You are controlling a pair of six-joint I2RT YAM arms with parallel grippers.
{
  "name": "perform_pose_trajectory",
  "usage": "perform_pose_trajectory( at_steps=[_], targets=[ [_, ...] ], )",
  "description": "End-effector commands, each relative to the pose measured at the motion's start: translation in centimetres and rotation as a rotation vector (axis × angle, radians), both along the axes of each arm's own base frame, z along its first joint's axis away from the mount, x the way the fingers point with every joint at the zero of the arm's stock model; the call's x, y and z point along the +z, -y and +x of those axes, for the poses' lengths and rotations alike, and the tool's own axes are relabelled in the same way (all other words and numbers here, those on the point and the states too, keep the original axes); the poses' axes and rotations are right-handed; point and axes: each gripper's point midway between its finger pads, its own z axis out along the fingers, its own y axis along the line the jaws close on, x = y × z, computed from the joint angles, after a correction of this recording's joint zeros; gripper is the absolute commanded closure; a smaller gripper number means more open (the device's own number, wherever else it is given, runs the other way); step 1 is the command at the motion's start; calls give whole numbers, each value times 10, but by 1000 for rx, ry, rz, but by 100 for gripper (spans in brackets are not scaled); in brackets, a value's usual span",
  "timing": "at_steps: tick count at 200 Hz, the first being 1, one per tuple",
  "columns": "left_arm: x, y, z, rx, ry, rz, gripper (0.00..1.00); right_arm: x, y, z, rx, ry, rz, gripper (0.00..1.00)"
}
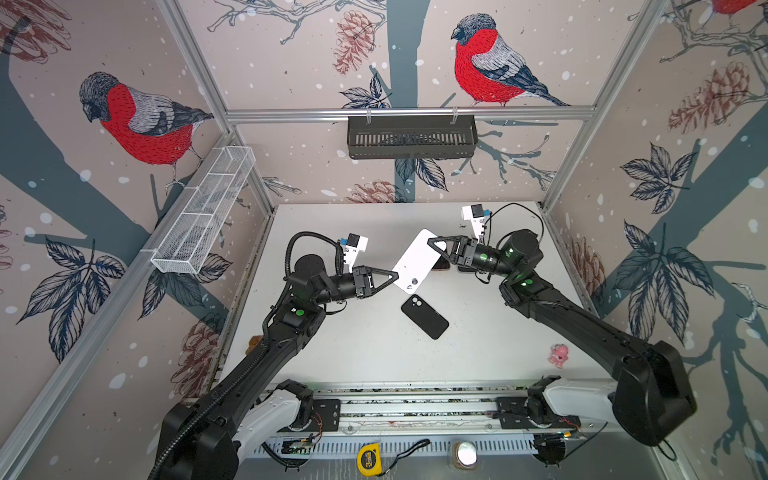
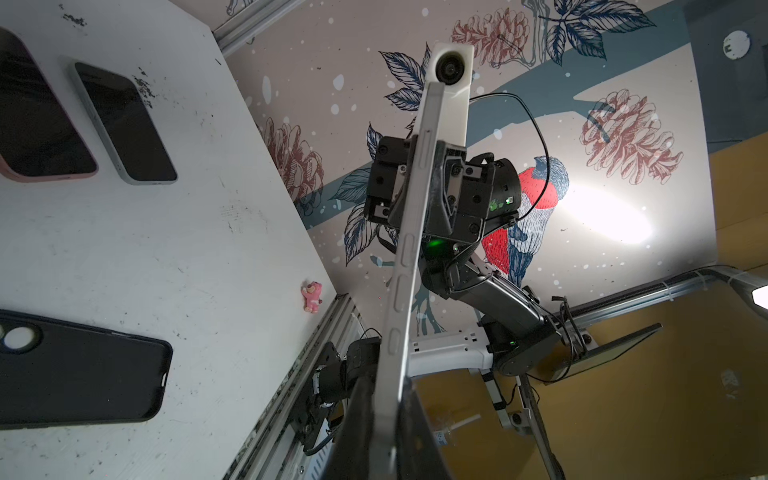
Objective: Put the phone into the phone case
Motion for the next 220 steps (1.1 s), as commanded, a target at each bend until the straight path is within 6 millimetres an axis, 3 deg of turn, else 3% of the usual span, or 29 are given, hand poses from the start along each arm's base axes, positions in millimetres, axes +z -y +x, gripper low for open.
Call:
perform_pose_trajectory(
  at_steps=[1,13,22,42,66,78,109,140,163,178,186,197,220],
  targets=[
    [12,0,1,1,158,24,51,15,3,-10,25,46,41,97],
    [11,-3,10,54,243,123,44,12,5,-6,12,29,36,97],
    [10,-11,21,128,317,237,41,22,13,-11,-5,49,47,98],
    [9,-28,36,247,475,465,43,23,29,-2,-76,28,15,99],
    [18,-36,36,407,738,716,42,3,49,17,-201,-63,-150,99],
    [24,-28,24,445,894,799,43,-6,55,21,-240,-77,-255,99],
    [34,-11,0,554,1177,913,58,-15,62,12,-246,-68,-337,99],
    [28,15,-23,529,1380,960,58,-22,63,3,-228,-86,-332,99],
    [8,27,-30,421,1482,972,88,-18,59,-4,-186,-111,-278,99],
    [8,27,-32,450,1521,949,93,-14,57,-6,-172,-133,-236,99],
    [7,28,-34,447,1551,931,84,-13,56,-6,-167,-149,-222,99],
    [4,30,-41,408,1600,916,50,-15,56,-5,-168,-180,-215,99],
    [-9,35,-48,352,1715,939,45,-25,55,2,-178,-320,-190,99]
  ],
)
